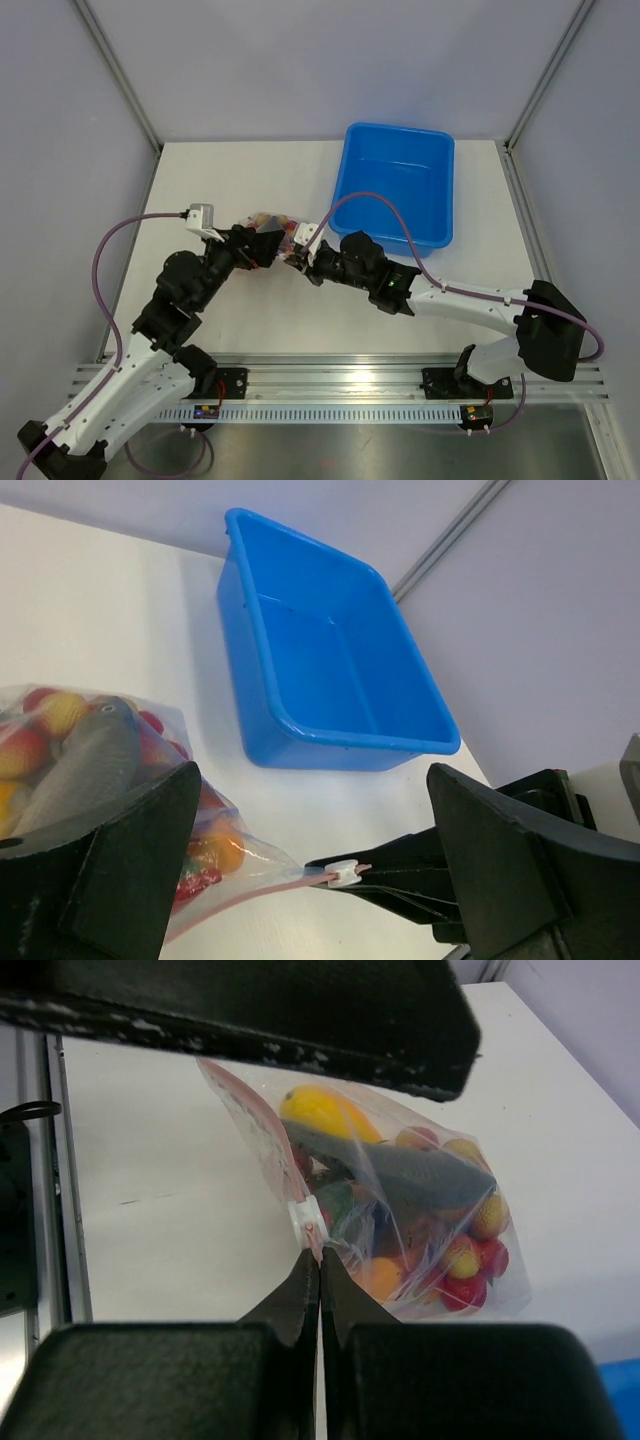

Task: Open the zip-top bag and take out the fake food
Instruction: Unzip the zipper food storage bag at the center of the board.

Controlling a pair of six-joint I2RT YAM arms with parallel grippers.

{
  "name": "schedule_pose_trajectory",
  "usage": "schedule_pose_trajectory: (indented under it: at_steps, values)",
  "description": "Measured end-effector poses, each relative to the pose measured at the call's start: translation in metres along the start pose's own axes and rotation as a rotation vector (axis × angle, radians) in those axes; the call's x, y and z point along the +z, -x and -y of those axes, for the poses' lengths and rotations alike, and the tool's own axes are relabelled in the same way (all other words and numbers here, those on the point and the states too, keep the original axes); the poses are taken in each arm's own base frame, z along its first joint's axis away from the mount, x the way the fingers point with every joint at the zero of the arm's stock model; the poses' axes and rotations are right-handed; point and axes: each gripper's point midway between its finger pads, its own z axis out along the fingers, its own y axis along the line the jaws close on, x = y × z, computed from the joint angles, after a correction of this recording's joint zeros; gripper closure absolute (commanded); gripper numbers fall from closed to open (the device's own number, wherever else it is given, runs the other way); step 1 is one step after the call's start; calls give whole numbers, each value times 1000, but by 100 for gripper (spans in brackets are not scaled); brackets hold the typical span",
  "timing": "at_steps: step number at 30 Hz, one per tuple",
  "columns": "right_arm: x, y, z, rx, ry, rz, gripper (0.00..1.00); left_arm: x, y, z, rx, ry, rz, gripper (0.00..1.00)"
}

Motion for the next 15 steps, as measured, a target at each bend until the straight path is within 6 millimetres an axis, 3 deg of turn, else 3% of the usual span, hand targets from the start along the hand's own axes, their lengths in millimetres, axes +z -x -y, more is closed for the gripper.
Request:
schedule_pose_trajectory:
  at_steps: [5, 15]
  values:
    - [-5, 0, -2, 31, 21, -27, 100, 7, -6, 8, 51, -79, 7, 1]
    - [-19, -1, 9, 120, 82, -49, 100, -3, 1, 27, 170, -259, 138, 1]
